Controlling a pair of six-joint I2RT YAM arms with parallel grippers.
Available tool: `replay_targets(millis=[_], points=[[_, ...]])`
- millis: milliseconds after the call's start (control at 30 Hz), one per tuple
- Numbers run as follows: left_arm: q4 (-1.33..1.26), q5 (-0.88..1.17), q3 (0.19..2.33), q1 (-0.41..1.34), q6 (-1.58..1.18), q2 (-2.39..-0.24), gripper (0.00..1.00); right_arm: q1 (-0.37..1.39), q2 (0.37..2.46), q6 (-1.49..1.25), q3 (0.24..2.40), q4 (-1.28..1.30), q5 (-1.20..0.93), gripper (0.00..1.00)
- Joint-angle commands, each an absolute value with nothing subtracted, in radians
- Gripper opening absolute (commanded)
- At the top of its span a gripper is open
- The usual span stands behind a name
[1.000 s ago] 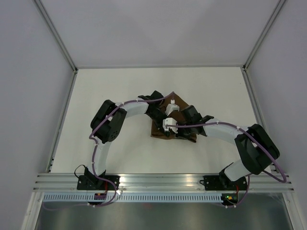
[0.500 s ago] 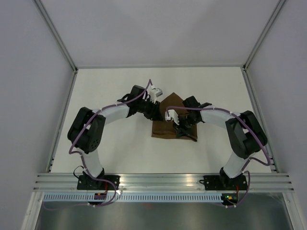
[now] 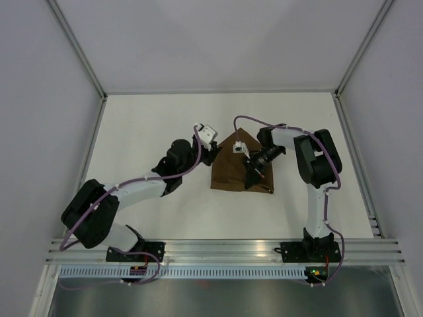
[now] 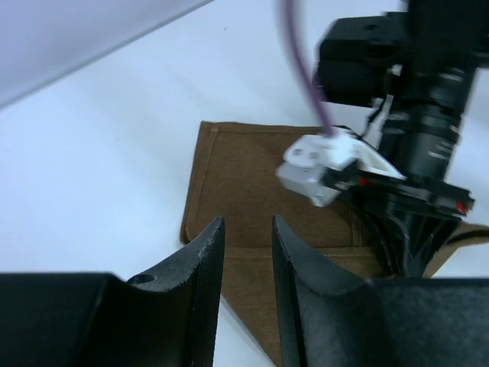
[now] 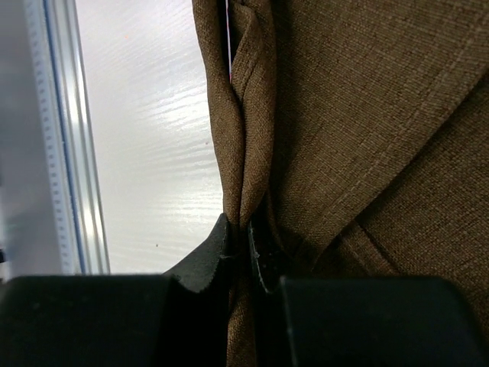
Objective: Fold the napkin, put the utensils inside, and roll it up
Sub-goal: Roll the napkin at the center of the board.
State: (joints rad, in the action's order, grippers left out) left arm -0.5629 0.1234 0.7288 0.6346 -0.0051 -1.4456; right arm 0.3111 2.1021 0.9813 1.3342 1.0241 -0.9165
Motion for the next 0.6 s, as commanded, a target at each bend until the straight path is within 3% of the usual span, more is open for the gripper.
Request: replay_targets(millis=[0,67,100,133,233,567], points=[[-0.741,-0.061,0.683,0.765,0.277,-1.436,0.37,0.282,2.200,1.089,1.388,1.135,-0.879,0.01],[-0.752,-0.098,0.664,0.805,0.377,-1.446,0.39,0.270,2.239,1.091,1.408,1.166,-0.884,0.01],[-0.738,-0.107,0.663,0.843,0.411,-1.451,0.54,0.268,2.249,1.094,1.425,1.175,-0.890,0.01],[-0.730,-0.116,0.663,0.863,0.443,-1.466,0.59,0.264,2.259,1.094,1.434,1.183,-0.891,0.01],[-0.683,-0.143,0.661,0.945,0.596,-1.505,0.56,0.259,2.296,1.091,1.459,1.210,-0.893,0.01],[-0.673,-0.199,0.670,1.163,0.862,-1.686,0.58,0.250,2.371,1.068,1.519,1.258,-0.896,0.00]])
